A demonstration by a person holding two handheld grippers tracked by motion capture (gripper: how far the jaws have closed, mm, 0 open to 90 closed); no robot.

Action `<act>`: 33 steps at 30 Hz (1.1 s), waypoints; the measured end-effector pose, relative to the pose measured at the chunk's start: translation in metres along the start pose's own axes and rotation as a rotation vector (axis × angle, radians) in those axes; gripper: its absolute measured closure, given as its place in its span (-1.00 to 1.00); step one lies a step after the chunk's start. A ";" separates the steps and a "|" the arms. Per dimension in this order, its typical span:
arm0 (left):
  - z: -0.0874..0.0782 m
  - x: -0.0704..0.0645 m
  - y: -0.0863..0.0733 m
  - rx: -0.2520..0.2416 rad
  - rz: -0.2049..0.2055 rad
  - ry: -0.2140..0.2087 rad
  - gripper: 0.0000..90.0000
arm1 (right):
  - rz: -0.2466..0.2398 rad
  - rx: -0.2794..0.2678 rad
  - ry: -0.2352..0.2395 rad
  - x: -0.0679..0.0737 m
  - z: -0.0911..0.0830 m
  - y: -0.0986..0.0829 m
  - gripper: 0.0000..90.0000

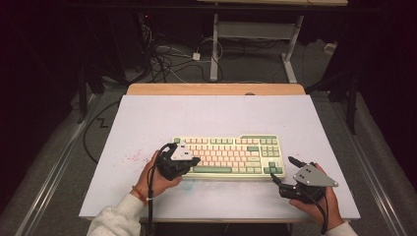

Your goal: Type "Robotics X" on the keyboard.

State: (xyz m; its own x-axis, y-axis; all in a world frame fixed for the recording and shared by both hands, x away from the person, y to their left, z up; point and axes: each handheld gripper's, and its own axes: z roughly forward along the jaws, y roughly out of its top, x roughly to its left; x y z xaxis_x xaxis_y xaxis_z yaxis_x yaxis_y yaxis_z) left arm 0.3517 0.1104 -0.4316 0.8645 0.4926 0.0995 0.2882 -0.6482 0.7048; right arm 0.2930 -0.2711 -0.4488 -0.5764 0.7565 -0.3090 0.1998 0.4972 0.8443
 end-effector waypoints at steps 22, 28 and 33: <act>0.049 -0.007 0.028 0.102 0.065 -0.029 0.94 | -0.011 0.018 0.008 0.000 0.002 -0.002 -0.48; 0.054 -0.007 0.025 0.115 0.069 -0.011 0.94 | -0.022 0.029 0.015 0.001 0.002 -0.003 -0.48; 0.041 -0.006 0.028 0.060 0.069 0.010 0.94 | -0.020 0.023 0.009 0.000 0.001 -0.002 -0.48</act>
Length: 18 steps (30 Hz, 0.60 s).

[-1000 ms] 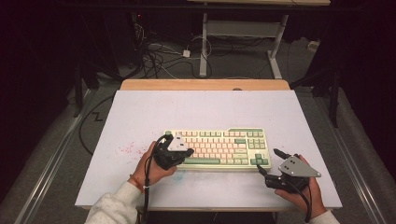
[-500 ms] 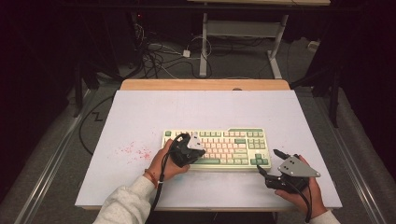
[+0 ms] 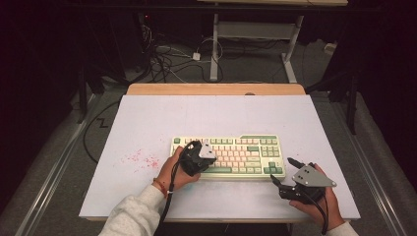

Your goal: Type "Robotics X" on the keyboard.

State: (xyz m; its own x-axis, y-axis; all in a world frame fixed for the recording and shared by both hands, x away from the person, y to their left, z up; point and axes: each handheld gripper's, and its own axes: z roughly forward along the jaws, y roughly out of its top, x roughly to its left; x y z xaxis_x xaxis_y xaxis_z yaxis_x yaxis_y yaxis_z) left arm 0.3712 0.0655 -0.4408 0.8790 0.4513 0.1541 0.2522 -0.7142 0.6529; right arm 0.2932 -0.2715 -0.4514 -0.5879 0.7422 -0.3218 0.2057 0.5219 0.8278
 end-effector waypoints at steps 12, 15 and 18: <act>-0.029 0.006 -0.022 -0.131 -0.001 0.081 0.63 | 0.007 0.002 -0.005 -0.003 -0.001 -0.001 -0.48; -0.034 0.007 -0.028 -0.129 -0.004 0.117 0.49 | 0.015 -0.002 -0.007 -0.004 -0.002 -0.001 -0.48; -0.039 0.006 -0.034 -0.142 -0.010 0.139 0.30 | 0.014 -0.005 -0.007 -0.004 -0.003 -0.001 -0.48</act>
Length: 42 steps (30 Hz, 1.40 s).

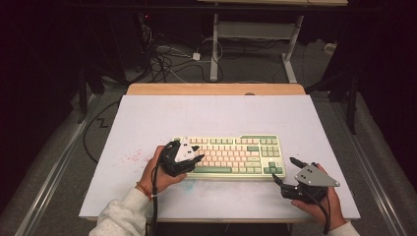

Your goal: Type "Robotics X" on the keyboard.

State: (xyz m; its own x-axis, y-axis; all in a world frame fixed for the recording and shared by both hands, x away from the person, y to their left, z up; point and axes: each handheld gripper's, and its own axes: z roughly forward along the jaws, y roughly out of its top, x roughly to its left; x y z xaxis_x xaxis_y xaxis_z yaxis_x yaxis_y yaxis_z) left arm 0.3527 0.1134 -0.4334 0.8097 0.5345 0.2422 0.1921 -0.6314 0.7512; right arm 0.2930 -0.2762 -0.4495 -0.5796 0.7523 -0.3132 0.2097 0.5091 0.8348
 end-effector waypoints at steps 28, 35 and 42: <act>-0.039 0.003 -0.064 -0.012 -0.071 0.163 -0.57 | 0.021 0.006 0.030 0.000 0.006 0.001 -0.47; -0.046 0.004 -0.077 0.008 -0.093 0.174 -0.57 | 0.031 0.003 0.036 -0.002 0.009 0.005 -0.46; -0.048 0.001 -0.088 0.036 -0.113 0.174 -0.58 | 0.037 -0.001 0.048 -0.004 0.014 0.013 -0.34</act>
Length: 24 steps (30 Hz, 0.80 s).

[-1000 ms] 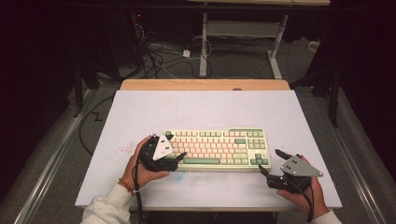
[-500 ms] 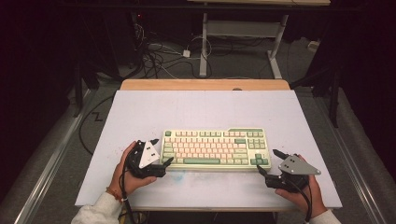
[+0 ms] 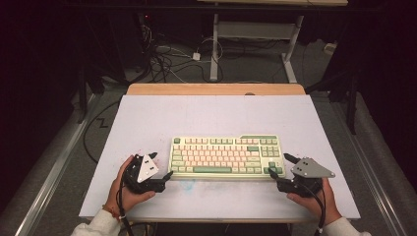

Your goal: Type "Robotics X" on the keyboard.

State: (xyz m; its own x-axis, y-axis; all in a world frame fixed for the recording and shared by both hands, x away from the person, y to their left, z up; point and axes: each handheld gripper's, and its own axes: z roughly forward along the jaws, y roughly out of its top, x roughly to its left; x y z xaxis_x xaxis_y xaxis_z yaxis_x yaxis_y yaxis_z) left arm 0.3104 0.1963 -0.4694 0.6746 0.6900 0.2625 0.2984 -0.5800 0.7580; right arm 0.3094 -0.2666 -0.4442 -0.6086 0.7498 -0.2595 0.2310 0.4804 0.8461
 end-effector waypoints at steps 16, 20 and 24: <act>0.003 -0.004 -0.004 0.021 -0.020 -0.029 -0.58 | -0.022 0.056 0.132 0.008 0.040 0.036 0.54; 0.003 -0.005 -0.004 0.024 -0.021 -0.037 -0.58 | -0.045 0.081 0.159 0.014 0.055 0.046 0.80; 0.005 -0.006 -0.005 0.034 -0.014 -0.044 -0.58 | -0.060 0.099 0.185 0.020 0.069 0.055 0.94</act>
State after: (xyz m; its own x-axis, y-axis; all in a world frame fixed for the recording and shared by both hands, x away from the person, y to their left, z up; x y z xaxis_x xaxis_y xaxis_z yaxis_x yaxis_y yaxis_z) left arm 0.3085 0.1930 -0.4773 0.6989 0.6788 0.2253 0.3297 -0.5854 0.7407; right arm 0.3627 -0.1937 -0.4347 -0.7508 0.6261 -0.2105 0.2580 0.5714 0.7790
